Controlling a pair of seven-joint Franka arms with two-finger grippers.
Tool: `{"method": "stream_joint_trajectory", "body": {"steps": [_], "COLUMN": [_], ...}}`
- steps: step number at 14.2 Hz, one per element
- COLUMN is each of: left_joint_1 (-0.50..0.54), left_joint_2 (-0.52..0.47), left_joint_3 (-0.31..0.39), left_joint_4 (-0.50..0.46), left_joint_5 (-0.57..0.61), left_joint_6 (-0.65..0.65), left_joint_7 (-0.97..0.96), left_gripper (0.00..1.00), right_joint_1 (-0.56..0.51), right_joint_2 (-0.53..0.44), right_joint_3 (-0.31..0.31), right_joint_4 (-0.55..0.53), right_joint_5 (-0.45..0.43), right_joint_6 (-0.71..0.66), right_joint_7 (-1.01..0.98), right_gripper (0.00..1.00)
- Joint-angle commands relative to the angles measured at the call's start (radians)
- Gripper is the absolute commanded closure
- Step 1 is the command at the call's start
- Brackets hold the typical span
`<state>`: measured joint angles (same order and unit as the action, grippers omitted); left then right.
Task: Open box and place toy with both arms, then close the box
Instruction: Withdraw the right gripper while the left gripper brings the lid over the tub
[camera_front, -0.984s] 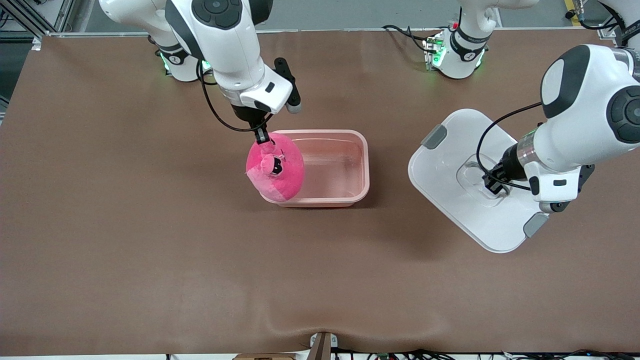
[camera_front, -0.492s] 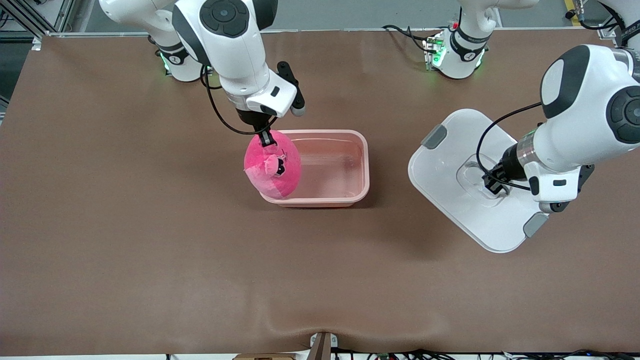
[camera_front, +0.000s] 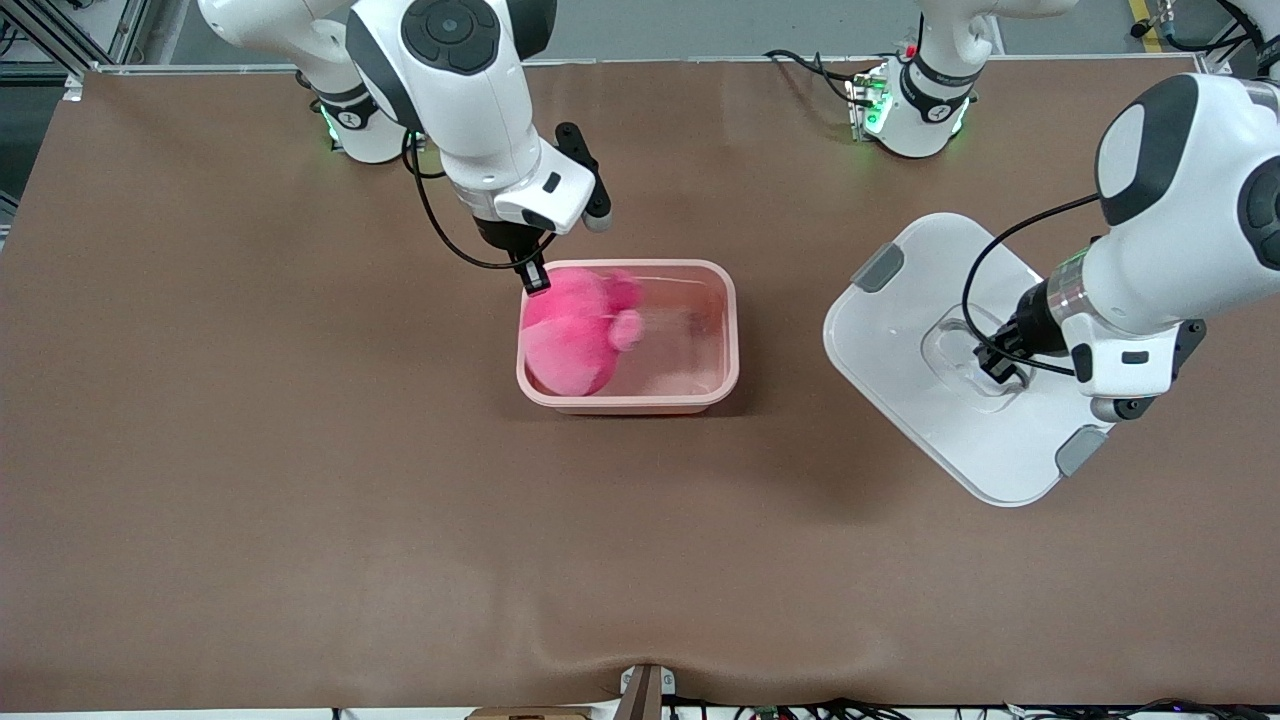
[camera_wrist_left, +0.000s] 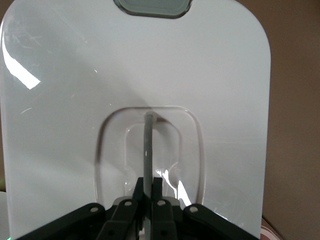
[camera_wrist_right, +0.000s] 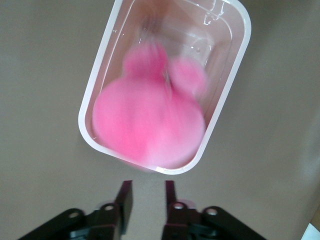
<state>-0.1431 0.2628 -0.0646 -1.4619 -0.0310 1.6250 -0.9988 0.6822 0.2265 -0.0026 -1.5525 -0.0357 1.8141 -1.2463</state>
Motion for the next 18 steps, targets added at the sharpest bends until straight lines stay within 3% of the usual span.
{"method": "stream_joint_trajectory", "body": {"steps": [1,5,11,16,18], "left_joint_1": [0.025,0.019,0.011,0.002,-0.021], "left_joint_2": [-0.025,-0.030,-0.037,-0.017,0.004], "left_joint_3": [-0.003,-0.006,-0.079,-0.173,-0.208], "left_joint_4": [0.000,0.003,0.003,0.000,-0.002], "left_joint_5": [-0.018,-0.018,-0.023,-0.023,-0.014], "left_joint_6": [-0.024,-0.028,-0.030,0.013,0.042], "left_joint_7": [0.043,0.037,-0.142,-0.363,-0.478], "left_gripper": [1.00,1.00,1.00,1.00,1.00], "right_joint_1": [0.005,-0.021,-0.241,-0.508,-0.568], "right_joint_2": [0.002,-0.009,-0.007,-0.026,-0.032], "right_joint_3": [-0.010,-0.017,-0.017,-0.017,-0.019], "right_joint_4": [0.020,0.041,0.034,0.040,0.042], "right_joint_5": [0.010,0.010,0.017,0.183,0.192], "right_joint_6": [-0.004,-0.045,-0.052,-0.122,-0.136], "right_joint_7": [-0.007,0.005,0.008,0.076,0.079], "right_gripper": [0.00,0.00,0.00,0.00,0.00]}}
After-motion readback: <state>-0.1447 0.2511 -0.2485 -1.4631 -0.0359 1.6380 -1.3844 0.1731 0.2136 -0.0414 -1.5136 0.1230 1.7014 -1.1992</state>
